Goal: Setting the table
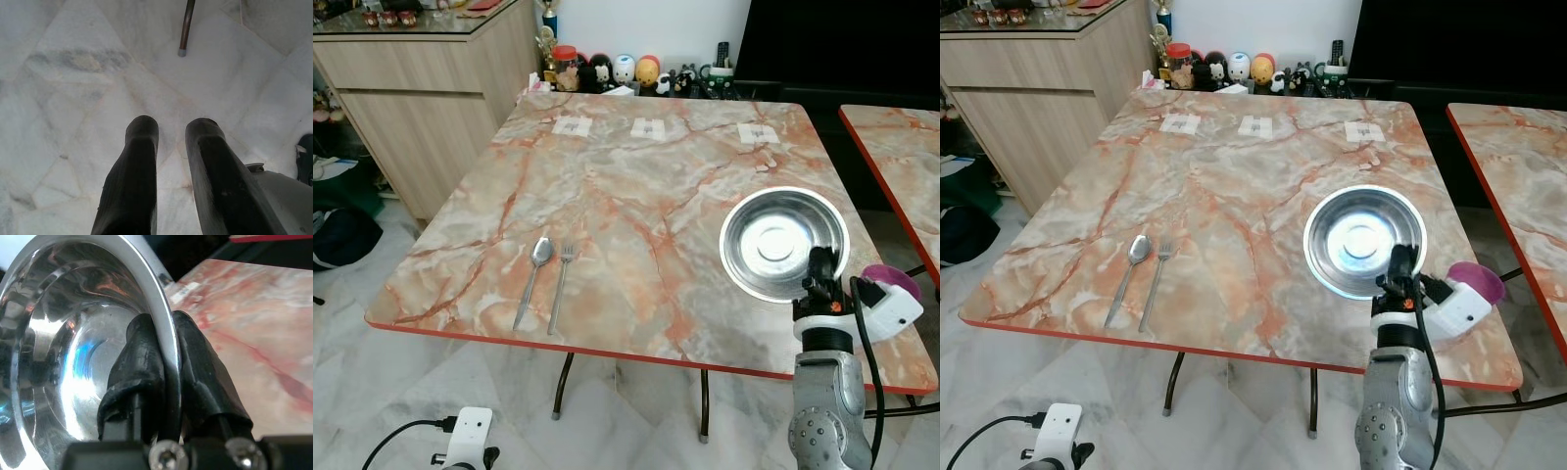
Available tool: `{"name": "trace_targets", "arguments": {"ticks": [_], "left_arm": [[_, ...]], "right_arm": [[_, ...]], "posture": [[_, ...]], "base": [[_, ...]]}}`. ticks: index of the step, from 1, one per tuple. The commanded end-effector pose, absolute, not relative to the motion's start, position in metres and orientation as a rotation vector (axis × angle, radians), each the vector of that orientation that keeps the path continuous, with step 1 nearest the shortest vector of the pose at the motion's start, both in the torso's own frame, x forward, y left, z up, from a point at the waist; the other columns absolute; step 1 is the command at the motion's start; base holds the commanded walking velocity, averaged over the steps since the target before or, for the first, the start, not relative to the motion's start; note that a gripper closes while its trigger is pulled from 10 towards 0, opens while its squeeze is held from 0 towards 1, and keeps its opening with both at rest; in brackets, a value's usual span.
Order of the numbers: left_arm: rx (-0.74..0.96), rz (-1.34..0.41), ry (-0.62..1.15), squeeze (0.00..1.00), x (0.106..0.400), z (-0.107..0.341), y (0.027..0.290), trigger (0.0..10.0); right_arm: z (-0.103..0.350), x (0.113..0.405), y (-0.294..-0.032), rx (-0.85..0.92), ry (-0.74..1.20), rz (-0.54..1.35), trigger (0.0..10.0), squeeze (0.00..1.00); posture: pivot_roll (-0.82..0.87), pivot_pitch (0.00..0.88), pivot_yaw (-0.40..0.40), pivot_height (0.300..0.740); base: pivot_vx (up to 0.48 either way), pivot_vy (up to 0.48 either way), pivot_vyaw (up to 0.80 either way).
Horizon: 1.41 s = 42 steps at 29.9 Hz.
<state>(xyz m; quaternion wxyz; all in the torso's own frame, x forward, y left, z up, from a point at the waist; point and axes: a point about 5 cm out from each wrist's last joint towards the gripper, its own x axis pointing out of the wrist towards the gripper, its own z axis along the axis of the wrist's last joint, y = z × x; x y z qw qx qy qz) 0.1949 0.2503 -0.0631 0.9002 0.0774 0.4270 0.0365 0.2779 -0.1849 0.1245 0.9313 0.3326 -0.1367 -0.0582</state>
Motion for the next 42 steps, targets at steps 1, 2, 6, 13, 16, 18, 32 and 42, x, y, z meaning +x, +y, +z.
{"name": "trace_targets", "arguments": {"ticks": [1, 2, 6, 13, 16, 18, 32, 42], "left_arm": [[0.189, 0.067, 0.901, 0.00, 0.191, -0.065, 0.251, 10.0], [0.189, 0.068, 0.901, 0.00, 0.191, -0.065, 0.251, 10.0], [0.189, 0.068, 0.903, 0.00, 0.190, -0.066, 0.251, 10.0], [0.204, 0.053, 0.911, 0.00, 0.189, -0.066, 0.251, 10.0], [0.208, 0.045, 0.912, 0.00, 0.188, -0.067, 0.251, 10.0], [0.208, 0.044, 0.913, 0.00, 0.188, -0.067, 0.251, 10.0], [0.210, 0.040, 0.923, 0.00, 0.184, -0.070, 0.247, 10.0], [0.218, 0.048, 0.919, 0.00, 0.184, -0.069, 0.249, 10.0]], "right_arm": [[0.129, 0.276, -0.160, 0.756, -0.301, -0.077, 1.8, 0.00], [0.130, 0.276, -0.158, 0.735, -0.299, -0.068, 10.0, 0.00], [0.133, 0.277, -0.154, 0.697, -0.301, -0.044, 10.0, 0.00], [0.150, 0.278, -0.158, 0.699, -0.377, -0.037, 10.0, 0.00], [0.170, 0.277, -0.169, 0.623, -0.454, -0.039, 10.0, 0.00], [0.172, 0.277, -0.170, 0.573, -0.455, -0.044, 10.0, 0.00], [0.189, 0.249, -0.207, -0.142, -0.515, -0.234, 10.0, 0.00], [0.181, 0.255, -0.190, -0.111, -0.480, -0.215, 10.0, 0.00]], "posture": [[0.06, 0.010, -0.004, 0.740], [0.06, 0.010, -0.004, 0.740], [0.06, 0.010, -0.004, 0.740], [0.05, 0.001, -0.005, 0.740], [0.05, 0.000, -0.005, 0.740], [0.05, 0.000, -0.004, 0.740], [0.04, 0.000, -0.002, 0.740], [0.05, 0.000, -0.008, 0.740]], "base": [[0.000, 0.000, 0.00], [0.000, 0.000, 0.00], [0.000, 0.000, 0.00], [0.000, 0.000, 0.00], [0.000, 0.000, 0.00], [0.000, 0.000, 0.00], [0.000, 0.000, 0.00], [0.000, -0.132, 0.00]]}}
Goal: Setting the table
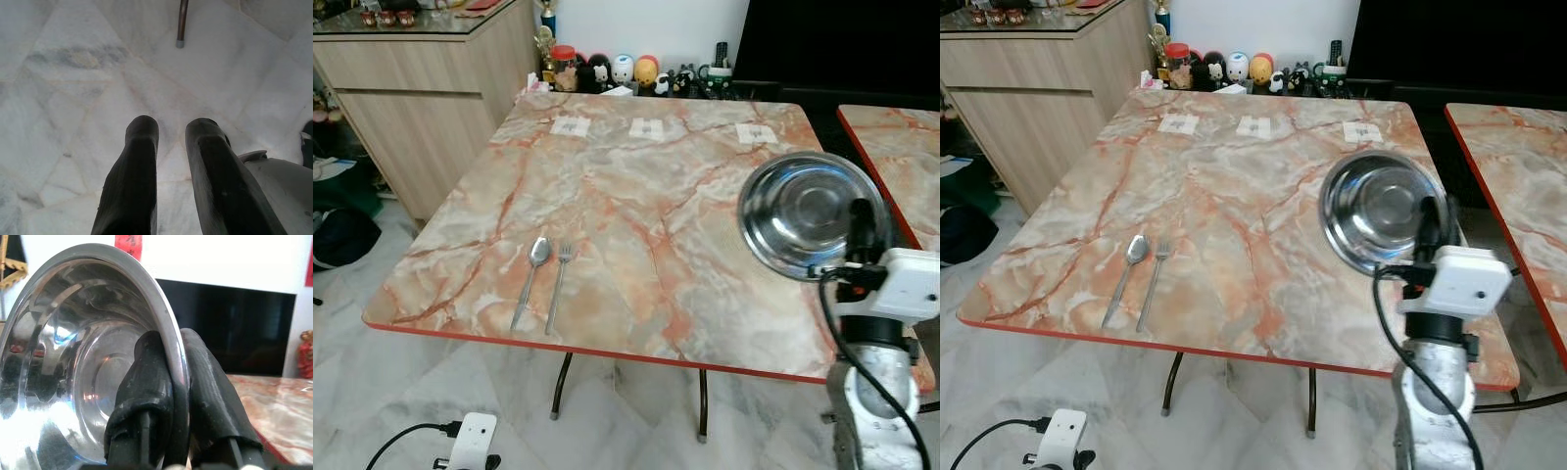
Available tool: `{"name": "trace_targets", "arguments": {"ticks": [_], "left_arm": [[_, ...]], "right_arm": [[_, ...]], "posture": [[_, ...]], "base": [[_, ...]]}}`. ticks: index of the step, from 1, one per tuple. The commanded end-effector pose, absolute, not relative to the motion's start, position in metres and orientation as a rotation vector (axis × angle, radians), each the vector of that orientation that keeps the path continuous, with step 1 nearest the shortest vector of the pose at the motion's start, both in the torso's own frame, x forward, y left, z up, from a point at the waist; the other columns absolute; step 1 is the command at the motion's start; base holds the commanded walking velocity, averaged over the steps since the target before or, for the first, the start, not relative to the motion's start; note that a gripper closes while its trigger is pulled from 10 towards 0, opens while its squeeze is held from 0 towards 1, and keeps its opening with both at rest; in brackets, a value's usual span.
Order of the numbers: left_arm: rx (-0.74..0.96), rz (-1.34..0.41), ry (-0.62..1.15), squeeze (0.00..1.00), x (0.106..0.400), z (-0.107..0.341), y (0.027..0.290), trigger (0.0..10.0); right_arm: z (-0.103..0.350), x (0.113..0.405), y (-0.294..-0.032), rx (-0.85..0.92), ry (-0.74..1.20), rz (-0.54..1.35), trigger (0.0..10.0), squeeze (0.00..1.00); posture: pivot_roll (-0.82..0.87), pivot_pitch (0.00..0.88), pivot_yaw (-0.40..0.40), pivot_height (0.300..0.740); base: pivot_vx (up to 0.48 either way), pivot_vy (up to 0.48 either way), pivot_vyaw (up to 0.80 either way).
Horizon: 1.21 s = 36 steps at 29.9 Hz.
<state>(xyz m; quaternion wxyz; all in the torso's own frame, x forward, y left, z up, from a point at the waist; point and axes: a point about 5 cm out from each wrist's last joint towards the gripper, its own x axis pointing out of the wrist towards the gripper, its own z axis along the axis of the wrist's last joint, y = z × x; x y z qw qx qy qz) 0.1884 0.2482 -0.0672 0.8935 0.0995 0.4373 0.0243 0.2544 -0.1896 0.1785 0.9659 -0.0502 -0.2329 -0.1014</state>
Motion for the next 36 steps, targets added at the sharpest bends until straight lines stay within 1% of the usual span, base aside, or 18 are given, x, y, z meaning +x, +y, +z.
{"name": "trace_targets", "arguments": {"ticks": [1, 7, 10, 18, 28, 34, 36], "left_arm": [[0.217, 0.052, 0.920, 0.00, 0.184, -0.069, 0.249, 10.0], [0.216, 0.059, 0.926, 0.00, 0.182, -0.070, 0.251, 10.0], [0.216, 0.062, 0.927, 0.00, 0.182, -0.070, 0.251, 10.0], [0.217, 0.065, 0.923, 0.00, 0.184, -0.069, 0.252, 10.0], [0.215, 0.066, 0.914, 0.00, 0.187, -0.067, 0.252, 10.0], [0.214, 0.066, 0.916, 0.00, 0.186, -0.067, 0.253, 10.0], [0.216, 0.065, 0.917, 0.00, 0.187, -0.067, 0.253, 10.0]], "right_arm": [[0.180, 0.256, -0.189, -0.105, -0.478, -0.216, 10.0, 0.00], [0.182, 0.256, -0.193, -0.106, -0.468, -0.251, 10.0, 0.00], [0.181, 0.256, -0.197, -0.095, -0.451, -0.273, 10.0, 0.00], [0.182, 0.257, -0.194, -0.101, -0.468, -0.285, 10.0, 0.00], [0.183, 0.259, -0.190, -0.089, -0.470, -0.268, 10.0, 0.00], [0.181, 0.260, -0.186, -0.129, -0.467, -0.247, 10.0, 0.00], [0.180, 0.261, -0.184, -0.132, -0.461, -0.238, 10.0, 0.00]], "posture": [[0.05, 0.000, -0.008, 0.740], [0.05, 0.001, -0.009, 0.740], [0.05, 0.005, -0.008, 0.740], [0.05, 0.004, -0.007, 0.740], [0.05, 0.004, -0.008, 0.740], [0.06, 0.011, -0.002, 0.740], [0.06, 0.020, 0.000, 0.740]], "base": [[0.000, -0.390, 0.00], [0.000, -0.386, 0.00], [0.000, -0.386, -0.79], [0.000, -0.386, -0.75], [0.000, -0.395, 0.00], [0.000, -0.452, 0.00], [0.000, -0.458, 0.77]]}}
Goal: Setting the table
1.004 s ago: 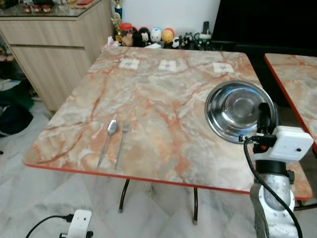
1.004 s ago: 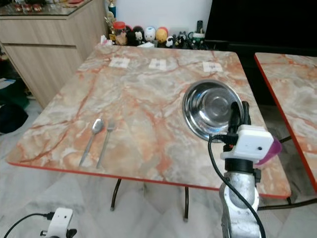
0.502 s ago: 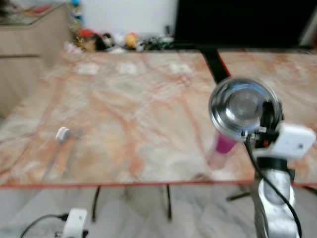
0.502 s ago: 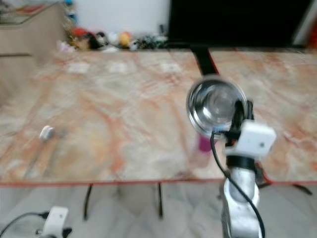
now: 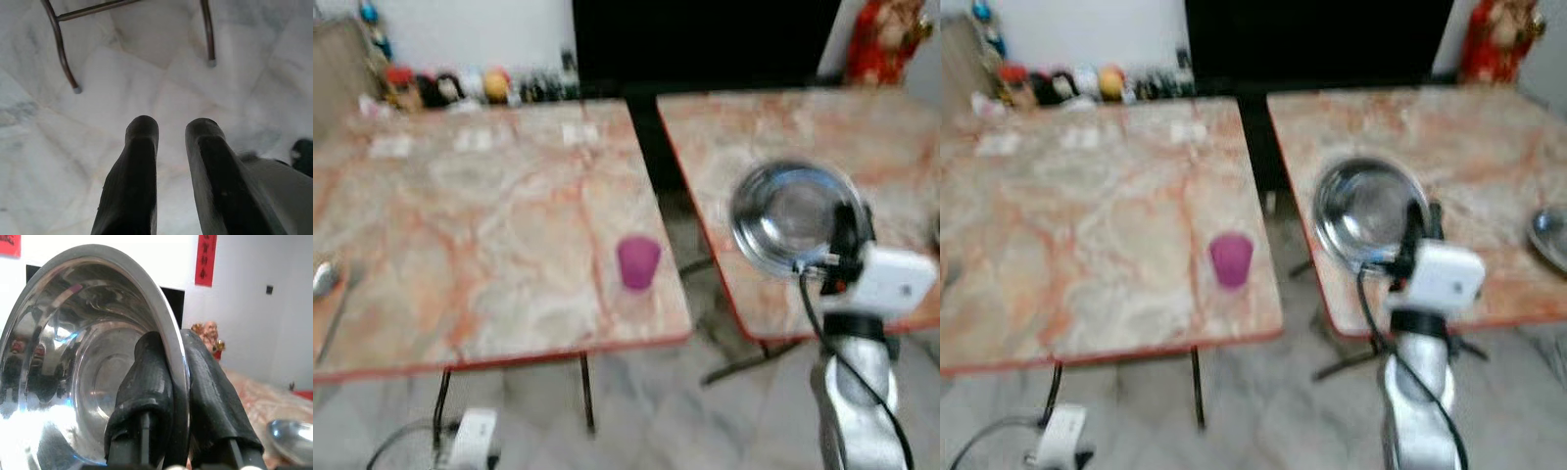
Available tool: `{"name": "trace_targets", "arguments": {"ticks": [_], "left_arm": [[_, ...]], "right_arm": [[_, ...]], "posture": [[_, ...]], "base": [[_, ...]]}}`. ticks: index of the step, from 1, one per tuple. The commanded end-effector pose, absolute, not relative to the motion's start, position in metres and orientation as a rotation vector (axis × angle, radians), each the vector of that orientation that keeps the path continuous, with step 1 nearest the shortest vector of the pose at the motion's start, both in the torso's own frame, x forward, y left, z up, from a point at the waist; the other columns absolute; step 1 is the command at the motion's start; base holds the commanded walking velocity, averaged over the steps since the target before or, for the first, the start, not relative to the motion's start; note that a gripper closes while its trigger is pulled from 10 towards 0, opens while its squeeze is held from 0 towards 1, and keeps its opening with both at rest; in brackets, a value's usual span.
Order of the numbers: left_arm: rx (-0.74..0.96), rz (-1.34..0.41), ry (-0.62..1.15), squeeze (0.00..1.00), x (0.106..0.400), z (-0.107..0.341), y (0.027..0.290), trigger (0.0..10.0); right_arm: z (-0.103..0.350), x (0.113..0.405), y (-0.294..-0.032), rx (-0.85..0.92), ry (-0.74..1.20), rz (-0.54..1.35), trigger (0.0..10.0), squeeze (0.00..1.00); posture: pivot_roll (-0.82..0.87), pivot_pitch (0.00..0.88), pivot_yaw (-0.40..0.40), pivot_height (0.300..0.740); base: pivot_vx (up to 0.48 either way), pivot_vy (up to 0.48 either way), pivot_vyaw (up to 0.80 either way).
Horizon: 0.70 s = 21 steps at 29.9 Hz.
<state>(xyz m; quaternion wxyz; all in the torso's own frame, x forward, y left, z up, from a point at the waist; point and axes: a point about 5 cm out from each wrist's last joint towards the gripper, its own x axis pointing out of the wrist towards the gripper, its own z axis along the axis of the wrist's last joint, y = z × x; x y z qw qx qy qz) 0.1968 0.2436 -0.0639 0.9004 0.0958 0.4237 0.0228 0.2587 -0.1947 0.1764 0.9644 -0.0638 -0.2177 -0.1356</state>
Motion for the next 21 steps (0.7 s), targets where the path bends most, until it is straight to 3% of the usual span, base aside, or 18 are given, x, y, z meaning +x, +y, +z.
{"name": "trace_targets", "arguments": {"ticks": [1, 5, 21], "left_arm": [[0.217, 0.064, 0.917, 0.00, 0.1868, -0.0668, 0.2531, 10.0], [0.220, 0.063, 0.917, 0.00, 0.1872, -0.0664, 0.2538, 10.0], [0.235, 0.052, 0.926, 0.00, 0.1865, -0.0661, 0.2560, 10.0]], "right_arm": [[0.1797, 0.2617, -0.1829, -0.131, -0.457, -0.236, 10.0, 0.00], [0.1796, 0.2629, -0.1812, -0.116, -0.458, -0.235, 10.0, 0.00], [0.1771, 0.2637, -0.1831, -0.062, -0.454, -0.263, 10.0, 0.00]], "posture": [[0.06, 0.020, 0.000, 0.740], [0.07, 0.027, 0.009, 0.740], [0.06, 0.030, 0.027, 0.740]], "base": [[0.000, -0.458, 0.79], [0.000, -0.456, 0.78], [0.000, -0.455, 0.00]]}}
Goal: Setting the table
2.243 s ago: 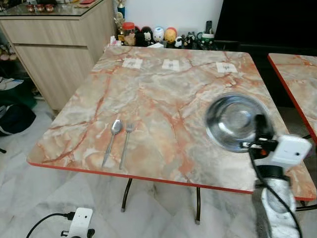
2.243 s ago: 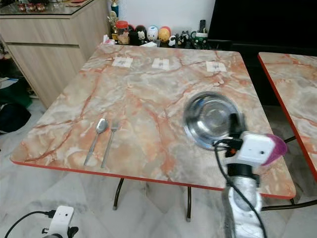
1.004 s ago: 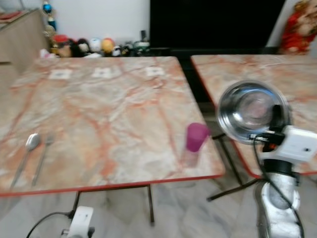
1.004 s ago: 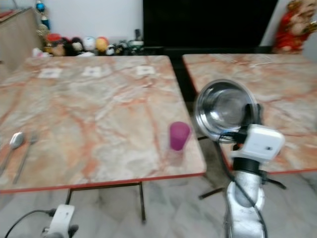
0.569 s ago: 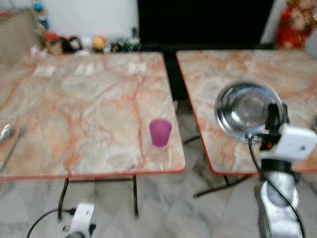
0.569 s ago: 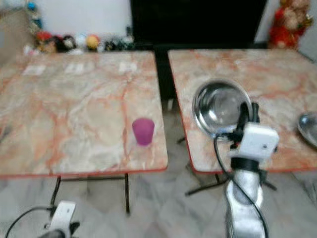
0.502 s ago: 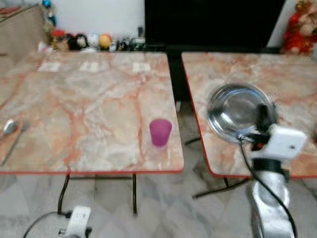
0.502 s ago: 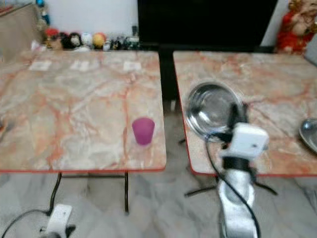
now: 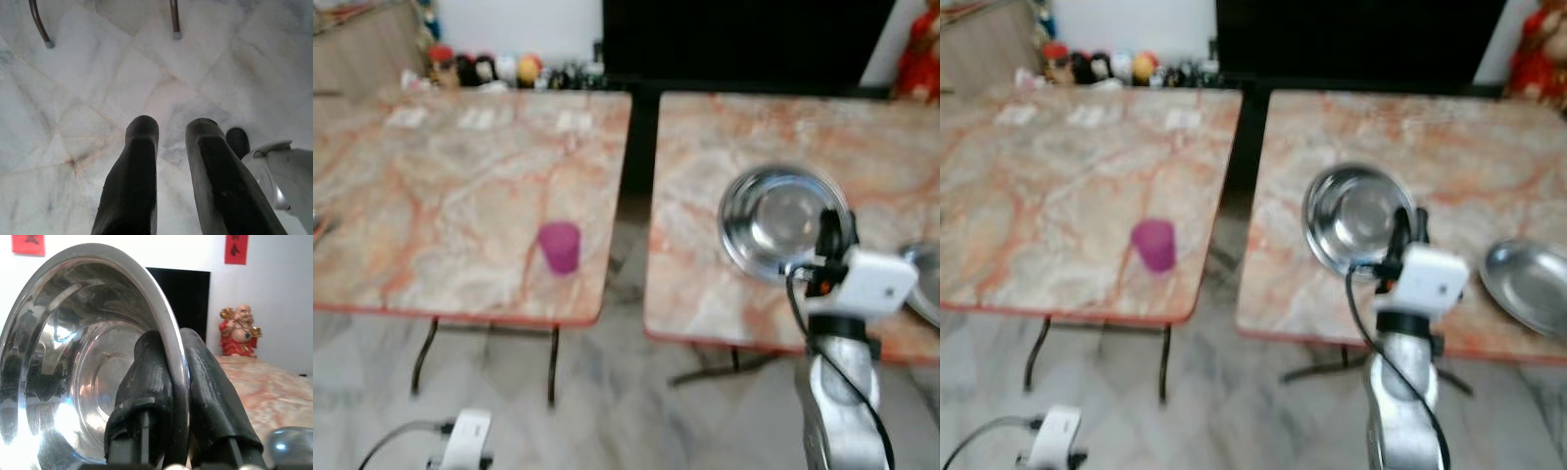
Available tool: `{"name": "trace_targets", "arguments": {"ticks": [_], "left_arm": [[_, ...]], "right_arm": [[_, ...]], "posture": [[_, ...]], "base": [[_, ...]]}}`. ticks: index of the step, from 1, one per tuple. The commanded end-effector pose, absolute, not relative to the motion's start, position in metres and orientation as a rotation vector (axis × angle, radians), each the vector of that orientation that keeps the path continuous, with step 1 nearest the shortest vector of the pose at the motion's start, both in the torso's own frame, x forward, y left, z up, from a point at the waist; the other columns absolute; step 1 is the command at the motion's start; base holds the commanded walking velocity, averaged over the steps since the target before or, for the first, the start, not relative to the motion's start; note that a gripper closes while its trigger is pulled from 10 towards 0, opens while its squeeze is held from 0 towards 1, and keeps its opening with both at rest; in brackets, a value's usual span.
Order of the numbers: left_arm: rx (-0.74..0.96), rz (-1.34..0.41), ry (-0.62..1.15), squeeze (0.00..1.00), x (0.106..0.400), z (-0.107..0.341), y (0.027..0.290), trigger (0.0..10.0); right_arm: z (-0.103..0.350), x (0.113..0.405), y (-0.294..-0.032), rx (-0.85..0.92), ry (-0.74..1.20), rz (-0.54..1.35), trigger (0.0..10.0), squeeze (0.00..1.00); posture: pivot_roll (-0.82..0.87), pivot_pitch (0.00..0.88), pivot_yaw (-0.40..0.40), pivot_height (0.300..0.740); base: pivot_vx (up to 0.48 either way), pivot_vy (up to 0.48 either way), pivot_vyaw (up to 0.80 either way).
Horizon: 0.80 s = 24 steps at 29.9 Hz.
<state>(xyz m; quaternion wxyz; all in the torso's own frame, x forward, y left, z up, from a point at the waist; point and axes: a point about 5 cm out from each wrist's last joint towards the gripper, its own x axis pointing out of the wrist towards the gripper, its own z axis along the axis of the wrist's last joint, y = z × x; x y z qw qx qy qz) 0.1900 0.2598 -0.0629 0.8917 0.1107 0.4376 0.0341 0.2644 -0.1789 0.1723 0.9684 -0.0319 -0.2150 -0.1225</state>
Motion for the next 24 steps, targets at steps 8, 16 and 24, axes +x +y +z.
{"name": "trace_targets", "arguments": {"ticks": [8, 16, 24], "left_arm": [[0.229, 0.058, 0.937, 0.00, 0.182, -0.068, 0.257, 10.0], [0.215, 0.066, 0.937, 0.00, 0.181, -0.069, 0.257, 10.0], [0.206, 0.073, 0.928, 0.00, 0.181, -0.068, 0.257, 10.0]], "right_arm": [[0.178, 0.265, -0.185, -0.063, -0.459, -0.264, 10.0, 0.00], [0.177, 0.265, -0.188, -0.068, -0.452, -0.276, 10.0, 0.00], [0.171, 0.264, -0.204, 0.002, -0.421, -0.390, 10.0, 0.00]], "posture": [[0.05, 0.028, 0.019, 0.740], [0.05, 0.028, 0.017, 0.740], [0.05, 0.029, 0.015, 0.740]], "base": [[0.000, -0.455, 0.00], [0.000, -0.278, 0.00], [0.000, 0.000, 0.00]]}}
